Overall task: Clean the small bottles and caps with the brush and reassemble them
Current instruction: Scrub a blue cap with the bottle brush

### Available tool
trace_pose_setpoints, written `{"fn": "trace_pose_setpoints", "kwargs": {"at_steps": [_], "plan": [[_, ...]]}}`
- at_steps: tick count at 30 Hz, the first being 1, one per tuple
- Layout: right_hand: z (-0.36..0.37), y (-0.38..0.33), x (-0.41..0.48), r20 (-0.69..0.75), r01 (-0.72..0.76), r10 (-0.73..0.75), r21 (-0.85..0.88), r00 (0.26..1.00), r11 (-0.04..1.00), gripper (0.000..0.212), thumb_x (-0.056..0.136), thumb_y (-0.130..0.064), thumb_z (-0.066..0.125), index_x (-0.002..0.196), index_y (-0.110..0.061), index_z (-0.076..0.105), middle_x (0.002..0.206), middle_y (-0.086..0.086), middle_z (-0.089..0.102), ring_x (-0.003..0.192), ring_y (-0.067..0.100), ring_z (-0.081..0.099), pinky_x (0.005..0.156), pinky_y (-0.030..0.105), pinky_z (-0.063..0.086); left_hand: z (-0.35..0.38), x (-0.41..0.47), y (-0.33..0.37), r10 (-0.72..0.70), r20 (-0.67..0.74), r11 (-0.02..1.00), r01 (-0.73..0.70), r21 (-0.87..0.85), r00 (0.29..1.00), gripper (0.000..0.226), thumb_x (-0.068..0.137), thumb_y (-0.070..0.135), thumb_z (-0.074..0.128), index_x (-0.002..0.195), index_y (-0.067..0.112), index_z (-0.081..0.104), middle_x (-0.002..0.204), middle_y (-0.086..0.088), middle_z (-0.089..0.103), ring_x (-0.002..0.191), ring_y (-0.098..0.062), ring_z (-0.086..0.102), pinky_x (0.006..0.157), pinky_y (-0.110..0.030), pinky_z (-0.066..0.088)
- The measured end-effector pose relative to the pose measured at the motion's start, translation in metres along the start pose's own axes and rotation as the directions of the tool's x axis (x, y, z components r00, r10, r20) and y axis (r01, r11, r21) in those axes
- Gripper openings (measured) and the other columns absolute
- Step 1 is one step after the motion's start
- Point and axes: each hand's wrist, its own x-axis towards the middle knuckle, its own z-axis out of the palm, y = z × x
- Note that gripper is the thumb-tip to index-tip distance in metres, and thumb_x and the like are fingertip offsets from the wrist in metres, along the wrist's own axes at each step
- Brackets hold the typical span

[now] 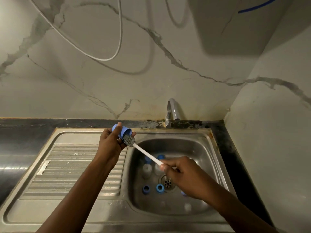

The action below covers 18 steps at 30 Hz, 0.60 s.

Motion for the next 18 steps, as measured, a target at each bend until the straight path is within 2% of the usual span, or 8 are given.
{"fn": "trace_pose_setpoints", "kwargs": {"at_steps": [3, 7, 11, 15, 18], "plan": [[-0.014, 0.010, -0.010, 0.009, -0.035, 0.034, 0.110, 0.999, 0.993, 0.026, 0.106, -0.038, 0.056, 0.126, -0.036, 0.072, 0.058, -0.018, 0.062, 0.052, -0.003, 0.057, 0.053, 0.011, 0.041, 0.005, 0.006, -0.011, -0.025, 0.016, 1.000, 0.025, 0.008, 1.000, 0.034, 0.105, 0.027, 0.062, 0.130, 0.009, 0.048, 0.126, -0.026, 0.066, 0.105, -0.042, 0.076, 0.087, -0.049, 0.065], [-0.039, 0.031, -0.027, -0.024, -0.126, 0.135, 0.225, 0.991, 0.966, 0.024, 0.106, -0.031, 0.056, 0.124, -0.038, 0.071, 0.051, -0.009, 0.056, 0.041, 0.000, 0.047, 0.044, 0.014, 0.037, 0.017, 0.013, -0.032, -0.092, 0.033, 0.995, 0.090, 0.050, 0.995, 0.043, 0.101, 0.026, 0.067, 0.136, 0.006, 0.051, 0.126, -0.024, 0.066, 0.104, -0.037, 0.075, 0.093, -0.051, 0.063], [-0.059, 0.055, -0.038, -0.097, -0.220, 0.260, 0.304, 0.961, 0.927, 0.024, 0.106, -0.027, 0.057, 0.123, -0.038, 0.070, 0.048, -0.008, 0.049, 0.037, 0.000, 0.040, 0.040, 0.014, 0.032, 0.031, 0.021, -0.058, -0.181, 0.093, 0.982, 0.175, 0.068, 0.979, 0.041, 0.101, 0.021, 0.068, 0.135, 0.003, 0.056, 0.125, -0.026, 0.070, 0.106, -0.038, 0.075, 0.098, -0.054, 0.060], [-0.066, 0.076, -0.046, -0.139, -0.255, 0.318, 0.347, 0.938, 0.903, 0.025, 0.105, -0.026, 0.058, 0.126, -0.035, 0.069, 0.049, -0.008, 0.049, 0.037, -0.001, 0.040, 0.041, 0.012, 0.033, 0.051, 0.033, -0.092, -0.251, 0.122, 0.947, 0.217, 0.236, 0.960, 0.037, 0.099, 0.021, 0.070, 0.132, 0.006, 0.060, 0.122, -0.025, 0.072, 0.110, -0.036, 0.074, 0.099, -0.051, 0.059], [-0.068, 0.095, -0.048, -0.146, -0.277, 0.350, 0.370, 0.925, 0.887, 0.028, 0.105, -0.028, 0.059, 0.130, -0.035, 0.067, 0.051, -0.008, 0.049, 0.038, 0.000, 0.043, 0.042, 0.012, 0.035, 0.068, 0.041, -0.118, -0.247, 0.158, 0.913, 0.175, 0.368, 0.956, 0.036, 0.096, 0.020, 0.074, 0.129, 0.011, 0.064, 0.123, -0.021, 0.072, 0.111, -0.035, 0.073, 0.099, -0.049, 0.059]]}}
